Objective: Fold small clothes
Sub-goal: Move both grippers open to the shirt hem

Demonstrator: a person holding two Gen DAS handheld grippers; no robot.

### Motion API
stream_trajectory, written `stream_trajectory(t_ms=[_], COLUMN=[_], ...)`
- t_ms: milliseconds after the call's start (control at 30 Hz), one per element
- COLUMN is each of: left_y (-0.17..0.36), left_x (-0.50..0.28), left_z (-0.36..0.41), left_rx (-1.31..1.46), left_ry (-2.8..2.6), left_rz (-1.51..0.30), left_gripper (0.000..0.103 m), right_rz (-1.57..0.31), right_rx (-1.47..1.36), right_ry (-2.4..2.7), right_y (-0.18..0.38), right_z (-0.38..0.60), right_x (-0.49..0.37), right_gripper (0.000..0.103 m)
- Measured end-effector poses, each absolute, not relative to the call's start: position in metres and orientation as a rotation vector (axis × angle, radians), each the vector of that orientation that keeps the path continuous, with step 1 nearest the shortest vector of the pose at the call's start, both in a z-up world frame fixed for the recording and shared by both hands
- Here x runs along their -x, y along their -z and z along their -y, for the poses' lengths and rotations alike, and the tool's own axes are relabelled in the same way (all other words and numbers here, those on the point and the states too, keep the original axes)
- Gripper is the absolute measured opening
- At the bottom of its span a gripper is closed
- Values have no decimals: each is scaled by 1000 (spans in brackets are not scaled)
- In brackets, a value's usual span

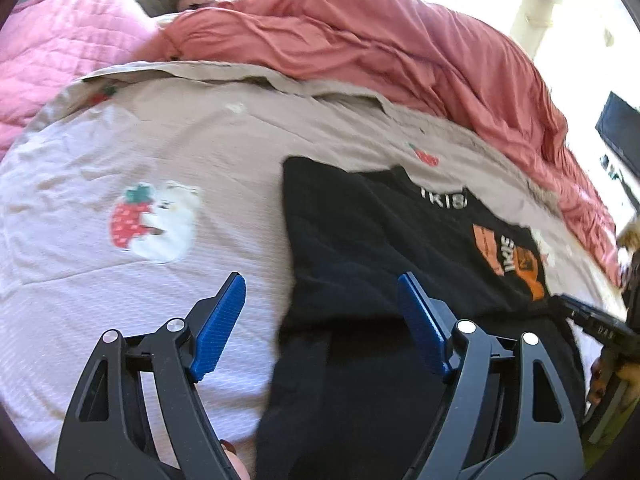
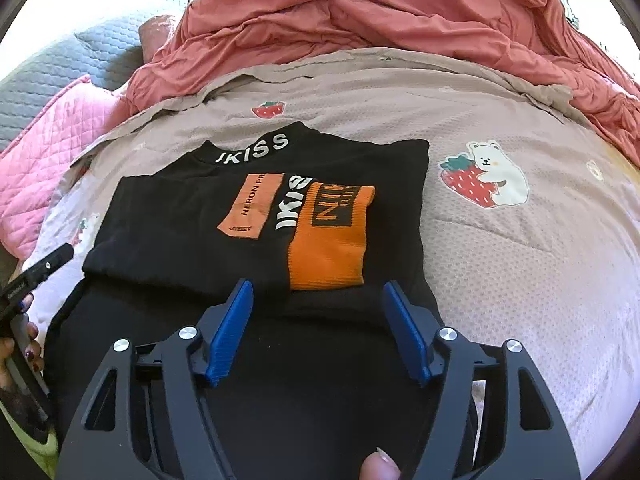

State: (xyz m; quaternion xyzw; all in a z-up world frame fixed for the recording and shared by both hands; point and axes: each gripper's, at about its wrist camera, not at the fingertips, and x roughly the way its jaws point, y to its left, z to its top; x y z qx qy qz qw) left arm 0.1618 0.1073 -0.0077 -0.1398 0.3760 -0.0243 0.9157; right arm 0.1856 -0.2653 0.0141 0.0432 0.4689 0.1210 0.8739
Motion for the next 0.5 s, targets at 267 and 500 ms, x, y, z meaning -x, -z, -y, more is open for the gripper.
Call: stream_trajectory(t_ms=[267,500], left_y=[-4,-3], left_x=[-132,-111], left_z=[-132,-133], left_rx=[305,278], left_ry=[17,17], left_rz=[-739,-753], left_gripper=[78,79], right_rz=[-950,-943], right_rx=[-108,-112], right_ry=[-258,-245], right_y=[-30,-39], right_z=[270,283], right_x=[-171,-154], right_gripper=[76,76])
